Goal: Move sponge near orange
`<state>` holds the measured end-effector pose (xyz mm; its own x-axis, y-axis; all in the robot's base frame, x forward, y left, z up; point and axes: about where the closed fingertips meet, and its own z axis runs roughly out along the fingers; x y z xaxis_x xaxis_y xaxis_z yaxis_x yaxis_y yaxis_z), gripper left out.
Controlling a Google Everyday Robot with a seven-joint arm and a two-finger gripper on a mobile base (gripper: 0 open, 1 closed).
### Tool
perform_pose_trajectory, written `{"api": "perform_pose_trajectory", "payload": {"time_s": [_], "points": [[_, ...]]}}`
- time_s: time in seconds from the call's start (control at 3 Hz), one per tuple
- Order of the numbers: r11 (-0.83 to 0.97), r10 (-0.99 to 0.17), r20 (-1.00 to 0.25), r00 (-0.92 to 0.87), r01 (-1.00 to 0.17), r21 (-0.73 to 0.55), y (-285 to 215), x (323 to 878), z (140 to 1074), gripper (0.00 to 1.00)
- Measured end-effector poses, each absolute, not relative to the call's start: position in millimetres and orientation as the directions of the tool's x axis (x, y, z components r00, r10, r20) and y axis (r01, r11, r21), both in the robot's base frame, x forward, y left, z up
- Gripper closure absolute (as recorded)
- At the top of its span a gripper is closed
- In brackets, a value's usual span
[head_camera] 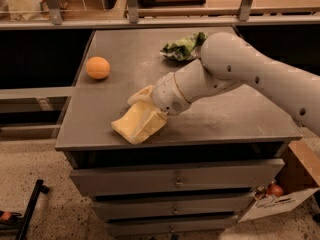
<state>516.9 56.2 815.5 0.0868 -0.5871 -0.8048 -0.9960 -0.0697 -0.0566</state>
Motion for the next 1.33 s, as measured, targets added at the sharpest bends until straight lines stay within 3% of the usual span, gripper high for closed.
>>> {"api": "perform_pose_trajectory", "payload": {"time_s": [0.67,1.0,1.33], "points": [[-0.083,-0.562,-0.825,0.063,-0.996,-0.020,53.5,517.2,811.6,0.88],[-0.075,-0.557,-0.828,0.062,-0.997,-0.024,52.0,517.0,813.0,1.00],[0.025,-0.517,-0.854,0.056,-0.996,-0.081,32.5,521.3,838.7,1.00]]}}
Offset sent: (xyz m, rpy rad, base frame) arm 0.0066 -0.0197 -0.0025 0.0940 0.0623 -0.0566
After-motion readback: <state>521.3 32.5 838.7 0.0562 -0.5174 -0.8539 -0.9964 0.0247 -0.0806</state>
